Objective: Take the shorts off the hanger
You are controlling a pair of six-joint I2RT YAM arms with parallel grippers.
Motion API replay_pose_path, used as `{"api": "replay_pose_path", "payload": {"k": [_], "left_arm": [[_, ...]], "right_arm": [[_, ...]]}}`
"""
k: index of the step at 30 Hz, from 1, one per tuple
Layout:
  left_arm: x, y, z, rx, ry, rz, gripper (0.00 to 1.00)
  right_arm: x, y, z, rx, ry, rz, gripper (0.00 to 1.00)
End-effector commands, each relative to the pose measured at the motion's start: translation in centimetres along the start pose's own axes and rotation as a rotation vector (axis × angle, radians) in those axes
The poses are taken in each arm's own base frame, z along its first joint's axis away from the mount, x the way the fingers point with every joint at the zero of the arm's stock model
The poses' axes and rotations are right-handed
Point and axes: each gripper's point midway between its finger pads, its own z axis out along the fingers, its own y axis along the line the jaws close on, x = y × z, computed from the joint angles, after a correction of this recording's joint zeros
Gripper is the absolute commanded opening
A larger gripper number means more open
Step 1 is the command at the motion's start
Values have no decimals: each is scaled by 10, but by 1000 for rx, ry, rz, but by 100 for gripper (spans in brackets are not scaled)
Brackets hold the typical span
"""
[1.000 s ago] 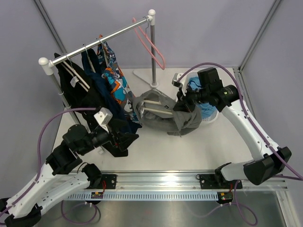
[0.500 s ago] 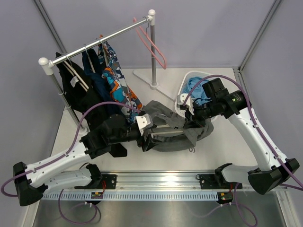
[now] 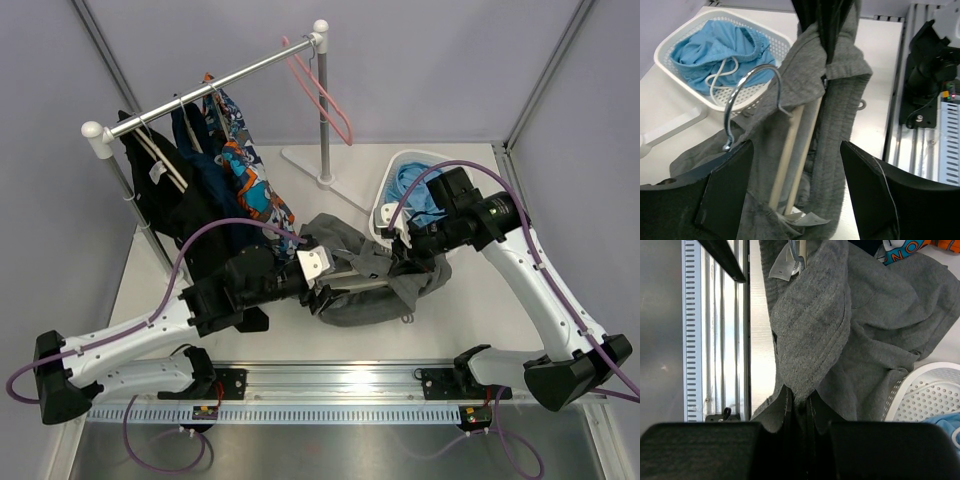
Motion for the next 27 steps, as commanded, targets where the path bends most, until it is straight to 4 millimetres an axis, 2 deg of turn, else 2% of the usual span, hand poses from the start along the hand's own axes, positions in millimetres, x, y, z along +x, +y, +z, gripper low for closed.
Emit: {"api": "replay_pose_path", "payload": {"k": [1,5,6,7,11,17,19,24,25,27], "left_arm": [[-9,15,4,-76,-50,41,73],[6,15,9,-83,-10,36,64],[10,16,11,-86,1,35,60],[13,16,11,-89,6,36,50],[18,15,14,-86,15,29,37],[34,9,15,-57,61,17,38],[35,7,15,-49,64,10,35],[39,4,13,-42,80,1,9],[39,4,12,-44,78,-5,0],[39,4,6,-54,80,-26,0]], "right_arm": [[-25,11,-12,-12,-92,-77,0],[-30,15,-15,-21,-108,-83,0],[-33,16,-15,-29,-117,-87,0],[-35,16,-16,-29,-123,-83,0],[-37,14,-16,-29,-126,-76,0],[-53,17,-17,-74,-180,-57,0],[-56,16,-16,-91,-187,-44,0],[-61,14,-13,-126,-201,-23,0],[-61,13,-13,-127,-201,-24,0],[-59,5,-9,-111,-188,-2,4]]}}
